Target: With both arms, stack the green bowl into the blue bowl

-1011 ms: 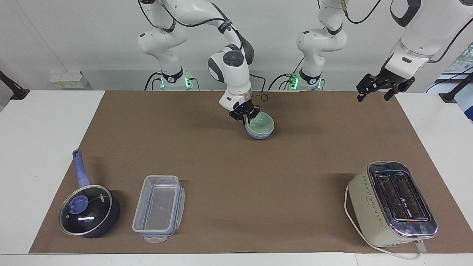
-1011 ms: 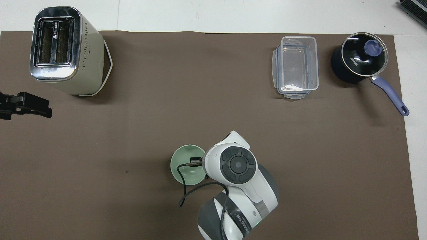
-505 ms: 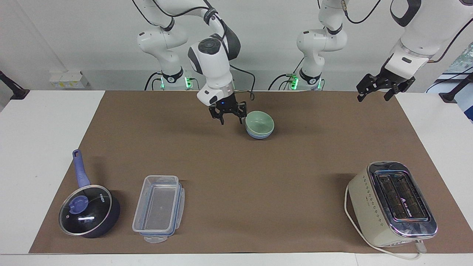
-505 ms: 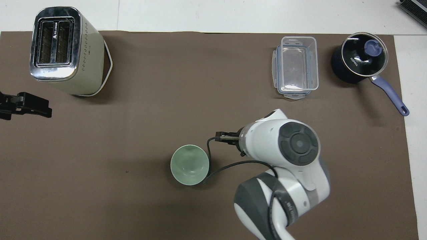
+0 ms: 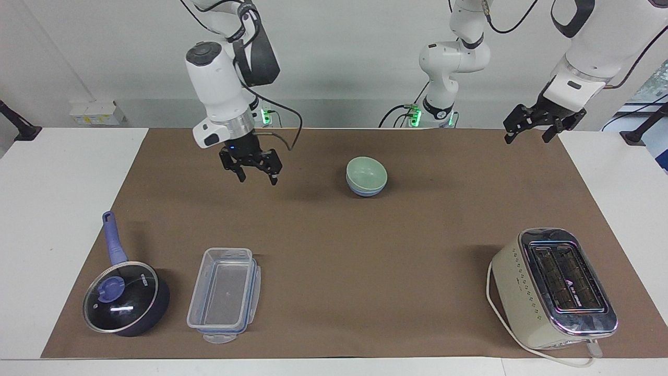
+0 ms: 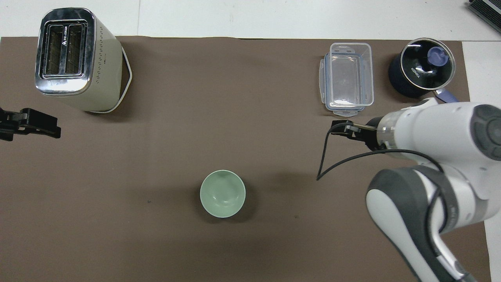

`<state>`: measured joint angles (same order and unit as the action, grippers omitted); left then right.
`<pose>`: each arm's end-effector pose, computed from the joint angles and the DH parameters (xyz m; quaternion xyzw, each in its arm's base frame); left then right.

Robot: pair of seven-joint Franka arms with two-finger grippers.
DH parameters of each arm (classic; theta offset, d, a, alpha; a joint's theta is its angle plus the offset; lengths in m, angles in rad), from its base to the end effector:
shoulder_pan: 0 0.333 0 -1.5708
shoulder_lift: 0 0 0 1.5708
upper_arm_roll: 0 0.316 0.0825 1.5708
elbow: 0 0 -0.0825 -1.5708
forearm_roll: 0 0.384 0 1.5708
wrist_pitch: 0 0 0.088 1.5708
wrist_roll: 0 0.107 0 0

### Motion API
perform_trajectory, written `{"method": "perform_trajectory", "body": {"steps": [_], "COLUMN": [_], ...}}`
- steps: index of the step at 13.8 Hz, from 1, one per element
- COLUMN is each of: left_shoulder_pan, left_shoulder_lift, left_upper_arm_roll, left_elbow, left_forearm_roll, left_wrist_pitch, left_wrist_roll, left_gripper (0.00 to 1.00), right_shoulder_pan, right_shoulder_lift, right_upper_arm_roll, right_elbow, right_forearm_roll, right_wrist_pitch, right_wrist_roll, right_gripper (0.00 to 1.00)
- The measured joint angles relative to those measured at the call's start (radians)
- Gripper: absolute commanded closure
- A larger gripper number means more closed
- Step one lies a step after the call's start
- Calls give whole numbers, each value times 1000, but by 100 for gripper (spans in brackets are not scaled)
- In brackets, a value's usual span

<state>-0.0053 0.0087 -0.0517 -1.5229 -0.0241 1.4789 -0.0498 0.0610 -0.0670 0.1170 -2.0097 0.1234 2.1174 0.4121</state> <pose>0.5469 -0.0338 0.6343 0.9996 -0.0044 -0.0270 0.0108 0.5444 0.1048 0.5011 -0.9845 0.1431 -0.0683 0.0744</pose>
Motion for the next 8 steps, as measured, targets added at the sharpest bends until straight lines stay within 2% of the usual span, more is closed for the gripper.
{"method": "perform_trajectory", "body": {"steps": [4, 8], "left_shoulder_pan": [0, 0], "left_shoulder_lift": [0, 0], "left_upper_arm_roll": [0, 0], "left_elbow": [0, 0], "left_forearm_roll": [0, 0], "left_wrist_pitch": [0, 0], "left_wrist_roll": [0, 0], "left_gripper": [0, 0], "right_shoulder_pan": [-107, -133], "right_shoulder_lift": [-16, -14], "right_upper_arm_roll": [-1, -1], "right_elbow": [201, 390], "right_forearm_roll": [-85, -124], "right_wrist_pitch": [-269, -505], "right_wrist_roll": [-21, -62], "right_gripper": [0, 0]}}
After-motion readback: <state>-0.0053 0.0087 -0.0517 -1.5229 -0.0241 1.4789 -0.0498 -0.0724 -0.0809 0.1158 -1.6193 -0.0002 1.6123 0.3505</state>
